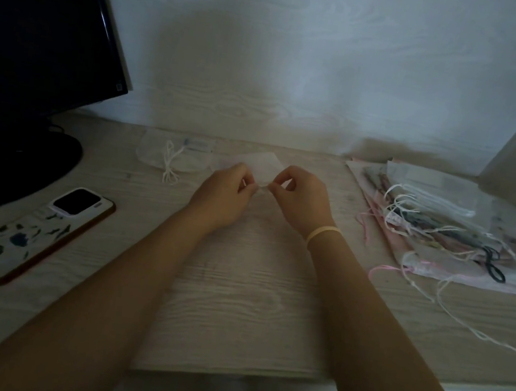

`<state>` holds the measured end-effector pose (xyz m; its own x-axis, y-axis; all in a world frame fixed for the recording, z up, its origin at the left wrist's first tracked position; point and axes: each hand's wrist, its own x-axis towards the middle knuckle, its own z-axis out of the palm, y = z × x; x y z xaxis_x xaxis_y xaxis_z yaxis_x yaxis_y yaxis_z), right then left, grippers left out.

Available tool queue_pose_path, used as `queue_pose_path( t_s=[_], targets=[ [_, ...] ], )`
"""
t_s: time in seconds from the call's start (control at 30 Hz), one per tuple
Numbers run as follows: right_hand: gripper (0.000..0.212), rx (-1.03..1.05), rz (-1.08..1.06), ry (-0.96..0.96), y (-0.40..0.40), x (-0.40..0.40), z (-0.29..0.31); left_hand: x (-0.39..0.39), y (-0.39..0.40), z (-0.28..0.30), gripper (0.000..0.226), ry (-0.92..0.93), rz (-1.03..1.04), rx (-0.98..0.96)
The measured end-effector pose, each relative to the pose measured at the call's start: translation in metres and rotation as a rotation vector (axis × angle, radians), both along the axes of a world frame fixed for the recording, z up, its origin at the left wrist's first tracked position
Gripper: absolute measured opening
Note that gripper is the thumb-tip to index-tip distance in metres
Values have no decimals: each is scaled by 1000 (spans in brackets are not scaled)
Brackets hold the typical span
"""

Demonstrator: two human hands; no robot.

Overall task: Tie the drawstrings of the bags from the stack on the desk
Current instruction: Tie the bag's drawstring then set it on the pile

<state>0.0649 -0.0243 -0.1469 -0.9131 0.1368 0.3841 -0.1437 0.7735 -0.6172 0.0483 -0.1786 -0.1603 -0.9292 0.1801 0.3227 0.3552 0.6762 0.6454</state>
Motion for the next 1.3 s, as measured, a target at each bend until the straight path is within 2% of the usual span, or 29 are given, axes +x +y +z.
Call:
queue_pose_path(
  t_s=[0.2, 0.27, 0.4, 0.5, 0.6, 0.7, 0.8, 0.93, 0.97, 1.03, 1.1, 1.2, 1.3],
  targets=[
    [11, -41, -54, -10, 0, 1, 2, -1, -3, 10, 14, -51, 56, 28],
    [12, -49, -77, -5, -2, 2, 3, 1, -4, 14, 16, -78, 58, 157],
    [8, -27, -51, -69, 2, 3, 2, 8, -6, 21, 23, -294, -77, 618],
    [13, 4, 1, -72, -2, 4, 2, 12, -2, 22, 20, -342, -221, 720],
    [18, 26, 101, -125, -5, 6, 5, 14, 3, 19, 16, -273, -158, 628],
    [25, -60, 202, -207, -1, 10, 13, 11, 0, 13, 17, -146, -32, 429],
    [28, -326, 230, -152, 4, 14, 19, 8, -3, 12, 26, -150, -61, 284],
    [15, -723, 390, -119, 9, 14, 22, 10, 1, 12, 27, -148, -152, 78],
    [21, -764, 417, -110, 9, 13, 21, 10, 2, 12, 29, -138, -150, 58],
    [38, -735, 369, -58, 9, 11, 19, 10, 2, 13, 23, -170, -127, 133],
    [45, -615, 272, 3, 7, 8, 17, 11, 0, 16, 20, -244, -107, 305],
    [28, -412, 253, 24, 3, 6, 12, 12, -1, 21, 26, -380, -109, 523],
    [13, -303, 329, 32, -1, 5, 8, 8, 0, 20, 29, -455, -104, 626]
  ],
)
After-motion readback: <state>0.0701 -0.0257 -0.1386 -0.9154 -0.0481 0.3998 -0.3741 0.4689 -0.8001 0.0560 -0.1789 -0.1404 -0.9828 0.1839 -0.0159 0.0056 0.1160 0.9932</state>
